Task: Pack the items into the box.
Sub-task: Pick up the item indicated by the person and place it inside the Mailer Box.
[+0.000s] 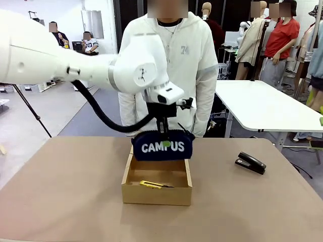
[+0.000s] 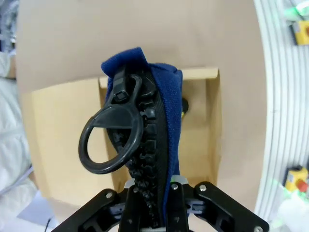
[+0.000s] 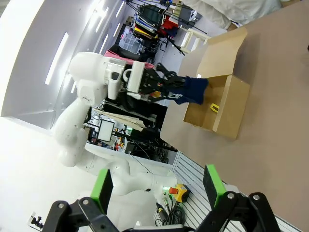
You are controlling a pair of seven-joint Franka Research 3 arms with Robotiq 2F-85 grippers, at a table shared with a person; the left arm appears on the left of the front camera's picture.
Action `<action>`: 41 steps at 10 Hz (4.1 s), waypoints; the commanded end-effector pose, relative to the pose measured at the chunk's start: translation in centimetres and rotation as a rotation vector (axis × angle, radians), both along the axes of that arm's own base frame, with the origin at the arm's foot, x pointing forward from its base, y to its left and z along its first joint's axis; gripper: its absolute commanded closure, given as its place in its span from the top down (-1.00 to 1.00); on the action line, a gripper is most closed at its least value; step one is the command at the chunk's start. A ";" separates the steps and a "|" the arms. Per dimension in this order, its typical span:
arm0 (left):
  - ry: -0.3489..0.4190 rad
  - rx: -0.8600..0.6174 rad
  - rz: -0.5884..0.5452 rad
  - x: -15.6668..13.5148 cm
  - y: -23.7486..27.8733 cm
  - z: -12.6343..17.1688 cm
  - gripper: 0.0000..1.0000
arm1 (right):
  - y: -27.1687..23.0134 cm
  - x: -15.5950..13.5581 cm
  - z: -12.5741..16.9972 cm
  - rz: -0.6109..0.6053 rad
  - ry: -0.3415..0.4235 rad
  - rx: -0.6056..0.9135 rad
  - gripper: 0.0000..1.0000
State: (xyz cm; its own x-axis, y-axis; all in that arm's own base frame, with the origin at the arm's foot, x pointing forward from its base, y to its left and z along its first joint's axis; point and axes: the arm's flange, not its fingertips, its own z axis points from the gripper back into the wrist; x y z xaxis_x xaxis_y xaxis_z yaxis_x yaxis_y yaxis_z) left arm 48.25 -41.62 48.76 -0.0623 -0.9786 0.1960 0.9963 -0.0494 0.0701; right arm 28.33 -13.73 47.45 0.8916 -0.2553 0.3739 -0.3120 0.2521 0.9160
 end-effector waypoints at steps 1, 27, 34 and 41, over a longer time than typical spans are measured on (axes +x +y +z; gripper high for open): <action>0.018 -0.038 0.000 -1.5 0.0 -3.5 -1.00 | -0.1 0.0 0.4 0.009 -0.009 -0.003 1.00; 0.228 0.080 -0.021 -0.6 1.2 -12.3 0.53 | -0.1 0.0 0.4 0.009 -0.009 -0.003 1.00; 0.087 0.042 0.039 -4.6 4.2 -5.4 1.00 | -0.1 0.0 0.4 0.009 -0.009 -0.003 1.00; 0.515 -0.665 0.806 -17.4 33.2 0.2 1.00 | -0.1 0.0 0.4 0.009 -0.009 -0.003 1.00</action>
State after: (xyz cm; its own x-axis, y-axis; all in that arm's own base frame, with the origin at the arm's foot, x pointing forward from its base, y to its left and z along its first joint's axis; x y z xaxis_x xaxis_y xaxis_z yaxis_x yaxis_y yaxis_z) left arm 34.26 -13.11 50.27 0.5990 -0.6834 0.4173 0.7806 0.3821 -0.4947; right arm 28.34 -13.75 47.42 0.8921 -0.2558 0.3726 -0.3106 0.2519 0.9166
